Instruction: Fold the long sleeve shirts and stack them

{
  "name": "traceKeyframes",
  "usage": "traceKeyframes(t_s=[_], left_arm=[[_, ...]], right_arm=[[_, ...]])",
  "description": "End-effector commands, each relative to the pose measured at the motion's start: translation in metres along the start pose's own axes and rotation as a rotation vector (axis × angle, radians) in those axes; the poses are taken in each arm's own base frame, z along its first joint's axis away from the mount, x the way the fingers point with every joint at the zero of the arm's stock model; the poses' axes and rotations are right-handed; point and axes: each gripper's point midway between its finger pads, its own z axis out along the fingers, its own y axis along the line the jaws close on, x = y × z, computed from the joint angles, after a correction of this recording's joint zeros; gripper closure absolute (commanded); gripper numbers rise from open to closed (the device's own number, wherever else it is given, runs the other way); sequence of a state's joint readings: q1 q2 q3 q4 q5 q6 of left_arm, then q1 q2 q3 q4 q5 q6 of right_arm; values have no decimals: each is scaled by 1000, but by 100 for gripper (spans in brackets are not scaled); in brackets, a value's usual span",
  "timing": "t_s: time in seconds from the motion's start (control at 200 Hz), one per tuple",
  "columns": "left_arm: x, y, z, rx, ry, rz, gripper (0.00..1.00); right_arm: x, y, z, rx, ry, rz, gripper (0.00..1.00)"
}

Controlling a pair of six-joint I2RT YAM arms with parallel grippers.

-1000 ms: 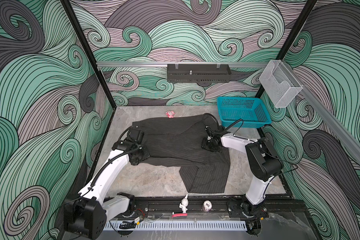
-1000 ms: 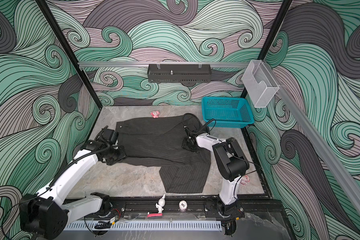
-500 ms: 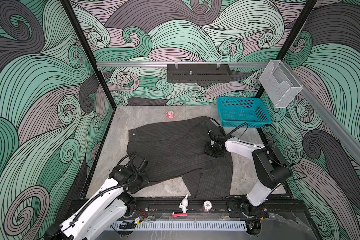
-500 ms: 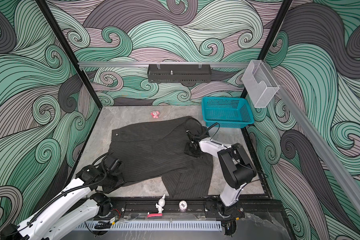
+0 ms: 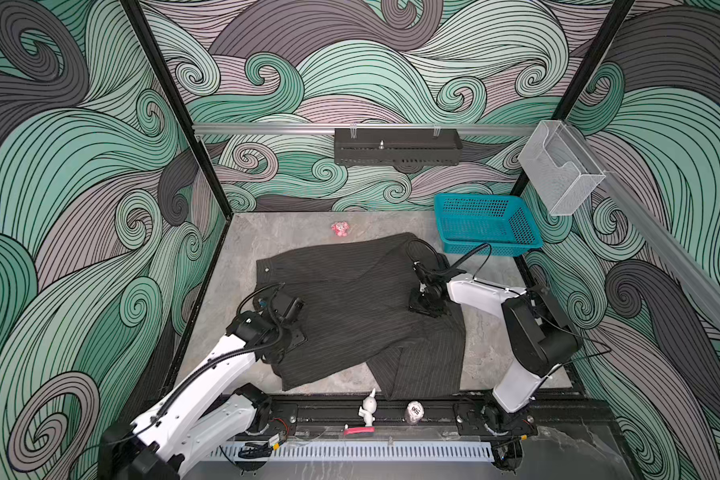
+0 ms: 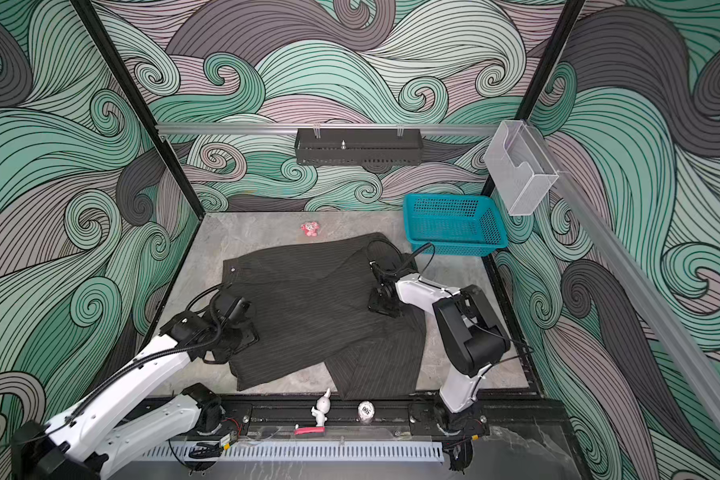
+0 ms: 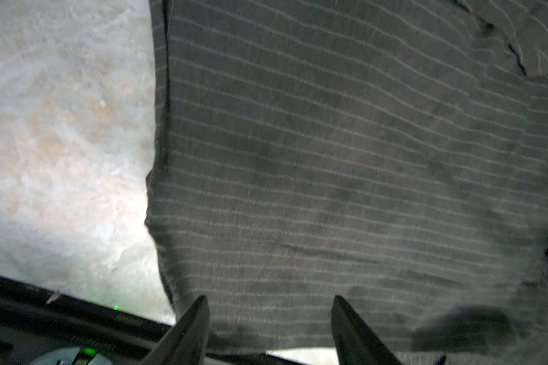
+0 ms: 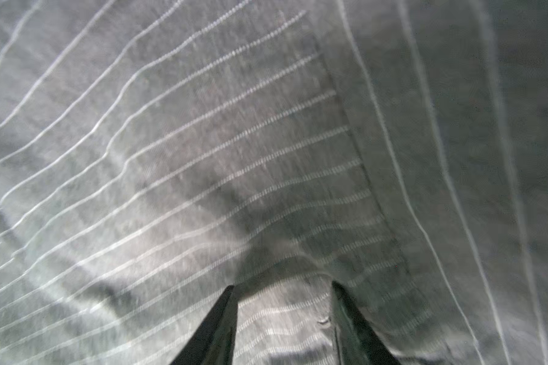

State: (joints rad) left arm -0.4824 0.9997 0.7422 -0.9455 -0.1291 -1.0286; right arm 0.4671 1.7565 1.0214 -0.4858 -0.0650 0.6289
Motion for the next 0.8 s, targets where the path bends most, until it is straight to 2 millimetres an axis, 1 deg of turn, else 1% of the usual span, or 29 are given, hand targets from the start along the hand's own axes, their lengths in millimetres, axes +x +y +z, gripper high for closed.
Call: traceKeyframes(t_s=[0.0,0.095,0.19,0.235,0.27,0.31,0.35,0.42,0.475,0.525,0.57,0.625,0.69,0.725,0.796], left_arm=[[-34,-26,19,2,-61,-1,40],[-40,-23,51,-70,32,-32,43],[-46,-10,84,-132,141,-78,46],[-52,-7,93,-148,156,-86,47],[-59,-7,96,-147,161,-91,46],[-68,-12,95,-123,163,-95,46],[-80,-20,89,-96,146,-91,45],[-106,-40,67,-40,89,-64,41],[-129,-52,47,-21,37,-48,38],[-149,-58,32,-17,-8,-36,36],[-165,-60,25,-24,-43,-31,35],[-184,-58,26,-47,-74,-39,34],[-199,-54,31,-69,-69,-52,34],[-204,-50,36,-91,-51,-61,33],[-208,-40,50,-129,6,-89,33]], right_arm=[[-7,1,12,14,13,-3,53],[-10,-3,20,23,26,14,53],[-14,-11,23,37,27,38,54],[-15,-15,21,44,22,46,54],[-14,-18,20,48,24,49,55],[-13,-18,18,43,27,45,55],[-10,-18,17,38,36,41,56],[-2,-18,15,29,56,37,56],[4,-18,14,26,68,31,56],[8,-20,11,30,71,23,56],[12,-22,9,33,73,21,55],[14,-24,5,35,70,16,53],[15,-23,-2,32,63,8,51],[15,-20,-7,28,56,-1,50],[14,-11,-17,20,39,-32,48]])
